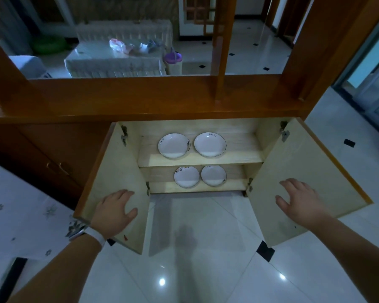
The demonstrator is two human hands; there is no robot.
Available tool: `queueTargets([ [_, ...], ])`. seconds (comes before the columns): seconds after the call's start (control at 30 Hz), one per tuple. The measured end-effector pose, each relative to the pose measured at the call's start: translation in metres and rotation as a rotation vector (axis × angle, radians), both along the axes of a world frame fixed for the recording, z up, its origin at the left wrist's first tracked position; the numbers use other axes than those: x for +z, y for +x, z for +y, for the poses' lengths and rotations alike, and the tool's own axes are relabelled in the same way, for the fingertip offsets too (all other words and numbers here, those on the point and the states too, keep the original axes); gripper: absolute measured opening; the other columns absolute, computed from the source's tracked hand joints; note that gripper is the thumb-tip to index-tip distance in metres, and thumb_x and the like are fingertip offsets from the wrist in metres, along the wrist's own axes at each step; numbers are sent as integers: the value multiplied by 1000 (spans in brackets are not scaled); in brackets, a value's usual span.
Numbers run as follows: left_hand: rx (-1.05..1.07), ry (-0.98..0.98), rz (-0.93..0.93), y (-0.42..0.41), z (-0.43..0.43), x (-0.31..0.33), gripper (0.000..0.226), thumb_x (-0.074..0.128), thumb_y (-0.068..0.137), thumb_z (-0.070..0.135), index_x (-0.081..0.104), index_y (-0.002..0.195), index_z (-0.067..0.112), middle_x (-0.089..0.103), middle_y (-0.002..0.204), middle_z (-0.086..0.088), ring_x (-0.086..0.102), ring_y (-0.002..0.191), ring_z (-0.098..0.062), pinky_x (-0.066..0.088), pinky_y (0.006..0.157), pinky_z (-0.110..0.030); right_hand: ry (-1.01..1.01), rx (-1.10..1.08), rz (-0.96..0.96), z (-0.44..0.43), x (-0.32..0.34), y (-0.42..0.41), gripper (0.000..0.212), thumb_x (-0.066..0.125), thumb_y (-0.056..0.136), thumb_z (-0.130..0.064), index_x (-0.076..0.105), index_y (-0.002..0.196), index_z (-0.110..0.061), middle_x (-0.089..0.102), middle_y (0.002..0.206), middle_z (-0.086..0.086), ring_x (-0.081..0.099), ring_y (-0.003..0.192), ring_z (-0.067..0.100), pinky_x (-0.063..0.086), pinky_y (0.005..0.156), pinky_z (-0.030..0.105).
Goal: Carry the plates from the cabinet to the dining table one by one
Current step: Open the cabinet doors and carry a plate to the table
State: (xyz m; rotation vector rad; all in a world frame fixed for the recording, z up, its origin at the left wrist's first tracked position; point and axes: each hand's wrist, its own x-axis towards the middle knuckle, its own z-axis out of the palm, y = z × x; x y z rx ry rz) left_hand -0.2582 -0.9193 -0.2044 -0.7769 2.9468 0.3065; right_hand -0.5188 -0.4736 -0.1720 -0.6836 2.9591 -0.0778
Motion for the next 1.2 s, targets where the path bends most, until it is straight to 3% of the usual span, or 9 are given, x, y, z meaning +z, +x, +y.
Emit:
queueTargets([
  [0.33,-171,-17,121,-45,8,3,59,39,79,52,62,124,20,60,130,-5,55,117,-26,40,98,-41,-98,145,21,-74,-8,12,49,55,89,-43,58,128,-14,58,130,7,51,120,29,42,96,43],
  [0.43,-216,-24,150,-70,10,-2,56,41,81,49,64,122,18,63,125,-5,58,113,-27,43,97,-42,-169,193,19,-96,-15,4,54,44,84,-50,62,119,-13,63,119,7,58,109,31,48,88,43],
  [0.53,-238,-8,193,-96,14,-8,49,46,82,49,65,115,19,65,119,-4,60,108,-27,44,94,-39,-179,240,-24,-118,-25,-10,58,40,84,-54,61,123,-17,61,125,3,56,113,28,47,91,41],
  [0.7,-269,-34,209,-135,26,-9,46,50,83,49,65,116,21,65,118,-3,59,107,-24,33,93,-33,-241,294,-73,-157,-34,-41,54,41,82,-52,66,118,-19,64,124,4,60,113,27,48,91,42],
  [0.87,-239,-22,175,-174,32,-12,47,46,88,53,62,120,23,63,124,-2,57,111,-25,43,96,-39,-255,361,-122,-189,-38,-77,60,36,83,-55,63,125,-20,60,132,1,54,121,25,42,99,40],
  [1.07,-225,-10,223,-211,30,-16,45,45,90,53,60,121,24,62,125,1,55,113,-23,42,96,-41,-270,490,-117,-215,-47,-110,49,45,85,-50,63,119,-20,64,119,-1,59,108,22,46,89,37],
  [1.2,-211,-13,240,-224,18,-22,43,47,90,51,62,118,22,63,121,-1,57,111,-23,43,93,-39,-271,514,-140,-230,-56,-124,48,48,85,-49,63,119,-20,64,120,-1,59,109,22,49,89,38],
])
